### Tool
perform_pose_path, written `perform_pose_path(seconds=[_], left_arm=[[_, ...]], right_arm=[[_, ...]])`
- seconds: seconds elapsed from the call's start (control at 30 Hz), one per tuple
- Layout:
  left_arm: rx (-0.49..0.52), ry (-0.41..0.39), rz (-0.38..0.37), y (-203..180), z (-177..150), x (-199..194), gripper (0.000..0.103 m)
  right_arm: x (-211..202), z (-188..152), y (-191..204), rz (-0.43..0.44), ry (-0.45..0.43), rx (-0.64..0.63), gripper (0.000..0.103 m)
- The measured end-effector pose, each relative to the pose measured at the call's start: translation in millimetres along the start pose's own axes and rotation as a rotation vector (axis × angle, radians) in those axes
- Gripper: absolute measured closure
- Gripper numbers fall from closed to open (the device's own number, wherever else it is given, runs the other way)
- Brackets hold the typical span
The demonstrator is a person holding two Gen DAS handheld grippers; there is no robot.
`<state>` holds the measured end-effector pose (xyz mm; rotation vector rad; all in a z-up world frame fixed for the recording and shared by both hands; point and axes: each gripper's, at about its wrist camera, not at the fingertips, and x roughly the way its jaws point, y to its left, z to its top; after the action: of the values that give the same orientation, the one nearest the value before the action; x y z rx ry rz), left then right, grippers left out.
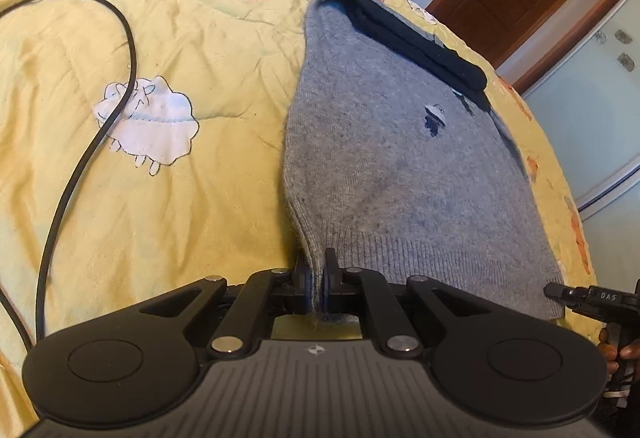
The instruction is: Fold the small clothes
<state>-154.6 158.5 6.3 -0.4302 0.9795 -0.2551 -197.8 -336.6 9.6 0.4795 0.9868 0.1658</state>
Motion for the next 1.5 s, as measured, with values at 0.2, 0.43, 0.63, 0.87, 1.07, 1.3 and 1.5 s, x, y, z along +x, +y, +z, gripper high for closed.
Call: perform_pose_path(seconds=[0.2, 0.43, 0.63, 0.87, 1.07, 1.3, 1.5], left_arm=[[0.017, -0.064, 0.091, -6, 8, -18, 0.096], [0.242, -0.383, 0.259, -97, 22, -5, 0.081], [0.378, -0.284, 0.335, -149, 14, 85, 0.060], [0.413, -0.258, 0.354, -137, -4, 106, 0.035], [0.390, -0.268, 0.364, -137, -5, 101, 0.030], [0.387, -0.256, 0.358, -138, -14, 94, 0.030], [0.392, -0.247, 0.357, -139, -25, 85, 0.030]], right_arm=[[-26, 13, 11, -0.160, -0.173, -0.082, 0.038], [18, 39, 70, -0.200, -0.304, -0.280, 0.025], [92, 49, 114, -0.281, -0.273, -0.371, 0.026], [106, 28, 96, -0.299, -0.291, -0.380, 0.004], [111, 28, 98, -0.306, -0.290, -0.379, 0.000], [108, 24, 98, -0.317, -0.290, -0.368, 0.000], [100, 15, 96, -0.312, -0.291, -0.371, 0.000]])
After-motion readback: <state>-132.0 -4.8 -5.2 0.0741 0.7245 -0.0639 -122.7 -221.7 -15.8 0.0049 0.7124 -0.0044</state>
